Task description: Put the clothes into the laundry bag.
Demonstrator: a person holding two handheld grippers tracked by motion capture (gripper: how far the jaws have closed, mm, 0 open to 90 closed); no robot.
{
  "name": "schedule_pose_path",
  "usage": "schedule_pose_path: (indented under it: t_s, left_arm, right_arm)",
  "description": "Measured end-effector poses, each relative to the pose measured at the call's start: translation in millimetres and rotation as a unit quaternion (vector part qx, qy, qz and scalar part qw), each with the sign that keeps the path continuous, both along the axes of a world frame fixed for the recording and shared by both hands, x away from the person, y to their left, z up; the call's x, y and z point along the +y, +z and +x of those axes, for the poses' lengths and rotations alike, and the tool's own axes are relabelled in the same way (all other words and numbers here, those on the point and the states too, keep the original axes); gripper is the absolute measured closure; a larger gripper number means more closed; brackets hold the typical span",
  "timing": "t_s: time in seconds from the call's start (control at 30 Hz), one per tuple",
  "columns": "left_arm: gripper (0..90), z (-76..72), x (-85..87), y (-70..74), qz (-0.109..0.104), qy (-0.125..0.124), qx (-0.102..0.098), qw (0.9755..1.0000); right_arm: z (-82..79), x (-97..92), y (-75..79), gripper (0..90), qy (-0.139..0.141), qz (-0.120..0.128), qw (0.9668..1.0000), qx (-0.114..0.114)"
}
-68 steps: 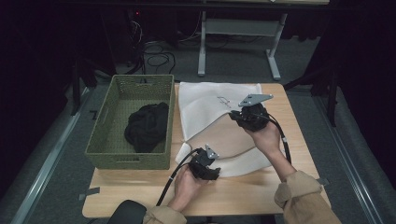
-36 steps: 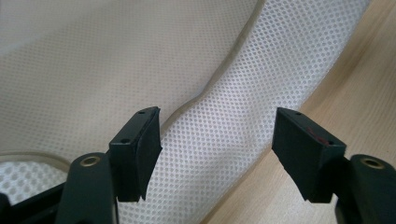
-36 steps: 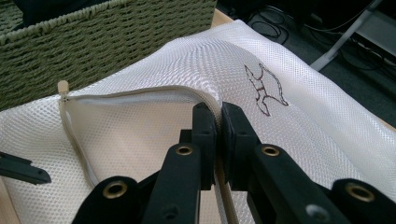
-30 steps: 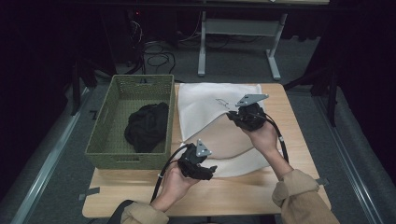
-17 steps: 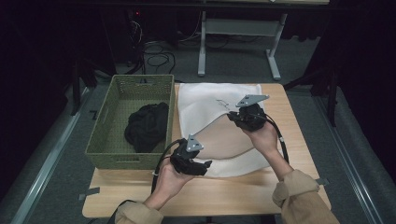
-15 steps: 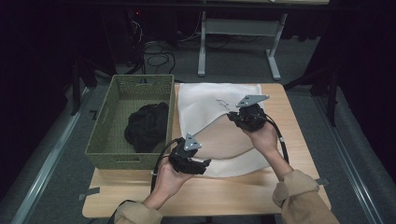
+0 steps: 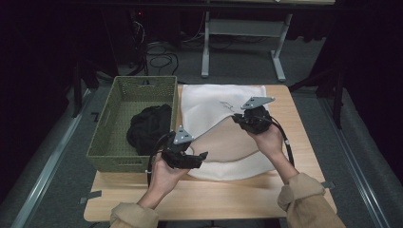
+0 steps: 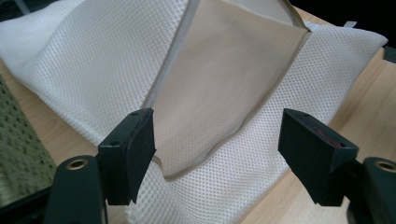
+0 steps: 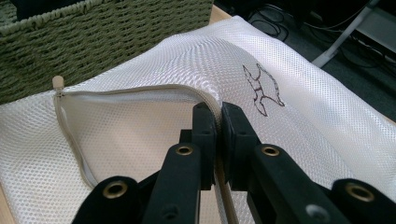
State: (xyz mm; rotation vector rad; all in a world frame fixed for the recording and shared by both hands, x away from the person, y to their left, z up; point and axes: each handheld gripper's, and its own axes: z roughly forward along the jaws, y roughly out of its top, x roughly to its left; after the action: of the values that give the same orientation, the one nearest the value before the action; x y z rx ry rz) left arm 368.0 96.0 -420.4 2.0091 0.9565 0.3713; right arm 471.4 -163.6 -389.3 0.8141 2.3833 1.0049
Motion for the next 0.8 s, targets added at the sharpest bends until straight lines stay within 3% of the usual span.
schedule_pose_path:
  t_s: [0.27,0.33,0.47,0.6,0.8]
  left_arm:
    - [24.3,3.1,13.6,26.0,-0.002,0.01,-0.019,0.9998]
    - [20.6,4.1,17.0,30.7,0.0,0.023,-0.026,0.9994]
    - [18.8,8.5,24.1,36.1,0.005,0.038,-0.022,0.999]
    - [17.5,13.7,34.9,41.1,-0.003,0.059,-0.026,0.9979]
    - [15.0,24.8,50.5,44.8,-0.009,0.079,-0.014,0.9967]
  right_arm:
    - [-0.3,-1.3,0.4,85.5,-0.001,-0.002,1.0,0.002]
    - [0.4,-1.4,0.5,85.5,0.0,-0.001,1.0,0.0]
    - [0.6,-1.5,0.6,85.5,0.0,-0.001,1.0,0.0]
    - [0.0,-1.7,0.6,85.5,0.0,-0.001,1.0,0.0]
    - [1.0,-2.6,0.9,85.5,0.0,-0.003,1.0,-0.001]
